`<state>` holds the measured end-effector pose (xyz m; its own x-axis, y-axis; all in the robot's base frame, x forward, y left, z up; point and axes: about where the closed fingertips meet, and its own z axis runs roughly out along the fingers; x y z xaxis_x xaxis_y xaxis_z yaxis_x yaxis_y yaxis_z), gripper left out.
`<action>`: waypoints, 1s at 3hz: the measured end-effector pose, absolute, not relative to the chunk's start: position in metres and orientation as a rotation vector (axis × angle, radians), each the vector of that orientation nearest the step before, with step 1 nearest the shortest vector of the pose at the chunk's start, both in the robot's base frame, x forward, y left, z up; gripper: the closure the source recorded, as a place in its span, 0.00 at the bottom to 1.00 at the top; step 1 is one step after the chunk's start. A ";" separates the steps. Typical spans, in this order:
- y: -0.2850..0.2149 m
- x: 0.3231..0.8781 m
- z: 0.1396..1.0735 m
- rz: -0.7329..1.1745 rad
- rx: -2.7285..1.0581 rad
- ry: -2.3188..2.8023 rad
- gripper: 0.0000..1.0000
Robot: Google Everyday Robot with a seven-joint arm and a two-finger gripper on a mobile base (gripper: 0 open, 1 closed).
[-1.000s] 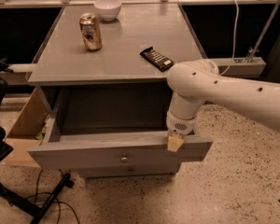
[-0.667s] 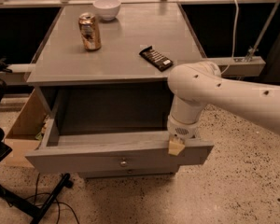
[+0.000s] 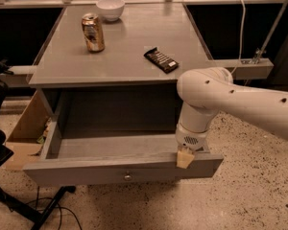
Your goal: Open top drawer
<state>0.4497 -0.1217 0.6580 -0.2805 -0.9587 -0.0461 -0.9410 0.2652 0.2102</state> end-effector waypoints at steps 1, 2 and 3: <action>-0.126 0.435 0.660 -0.322 1.793 -2.425 1.00; -0.125 0.417 0.666 -0.350 1.769 -2.409 1.00; -0.131 0.399 0.670 -0.375 1.728 -2.408 1.00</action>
Offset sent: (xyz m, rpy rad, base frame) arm -0.3592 -0.1315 0.1023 -0.0095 0.5558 -0.3664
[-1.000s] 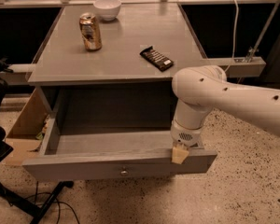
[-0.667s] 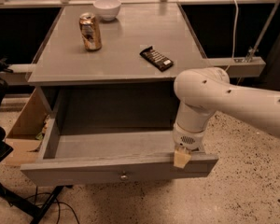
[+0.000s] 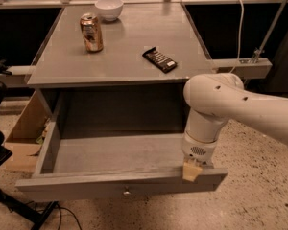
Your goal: Open top drawer
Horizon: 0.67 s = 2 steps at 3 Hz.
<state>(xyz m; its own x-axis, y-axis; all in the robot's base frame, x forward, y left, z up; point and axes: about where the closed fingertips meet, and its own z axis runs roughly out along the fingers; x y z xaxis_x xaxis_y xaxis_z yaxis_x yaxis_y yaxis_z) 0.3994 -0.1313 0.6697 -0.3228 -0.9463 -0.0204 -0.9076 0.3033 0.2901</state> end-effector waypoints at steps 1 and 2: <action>-0.131 0.400 0.671 -0.375 1.728 -2.408 1.00; -0.138 0.383 0.675 -0.401 1.689 -2.405 1.00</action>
Offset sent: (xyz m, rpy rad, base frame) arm -0.3180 -0.1225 0.0817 0.0132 0.4921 -0.3117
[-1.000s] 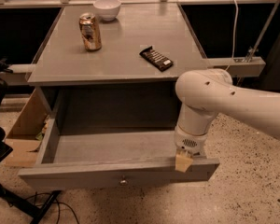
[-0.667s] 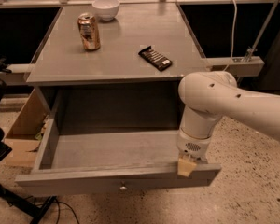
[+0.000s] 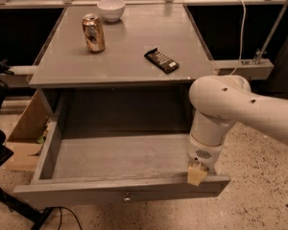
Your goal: Open top drawer
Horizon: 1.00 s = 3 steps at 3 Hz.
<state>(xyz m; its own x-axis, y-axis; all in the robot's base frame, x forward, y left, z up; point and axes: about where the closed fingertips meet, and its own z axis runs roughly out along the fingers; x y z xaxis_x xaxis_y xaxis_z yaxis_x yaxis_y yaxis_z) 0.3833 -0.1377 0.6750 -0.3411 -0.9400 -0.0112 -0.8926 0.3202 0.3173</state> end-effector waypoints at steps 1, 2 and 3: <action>-0.138 0.383 0.677 -0.401 1.689 -2.405 1.00; -0.143 0.373 0.679 -0.421 1.666 -2.401 1.00; -0.143 0.374 0.679 -0.421 1.666 -2.401 0.84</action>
Offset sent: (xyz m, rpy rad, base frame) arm -0.2954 -0.1112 0.0580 0.0644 0.4696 -0.2397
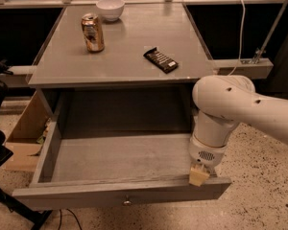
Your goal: Open top drawer
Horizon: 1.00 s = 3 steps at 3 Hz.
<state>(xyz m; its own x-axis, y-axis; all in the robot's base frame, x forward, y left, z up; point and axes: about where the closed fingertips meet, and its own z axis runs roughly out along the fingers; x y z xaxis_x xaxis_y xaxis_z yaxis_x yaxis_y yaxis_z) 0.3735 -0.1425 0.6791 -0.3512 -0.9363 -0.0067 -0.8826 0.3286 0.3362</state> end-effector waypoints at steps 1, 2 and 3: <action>-0.143 0.374 0.679 -0.421 1.666 -2.401 0.63; -0.143 0.374 0.679 -0.421 1.666 -2.401 0.32; -0.143 0.374 0.679 -0.421 1.666 -2.401 0.09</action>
Offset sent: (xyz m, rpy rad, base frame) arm 0.0000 0.0000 0.0000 0.0000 0.0000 0.0000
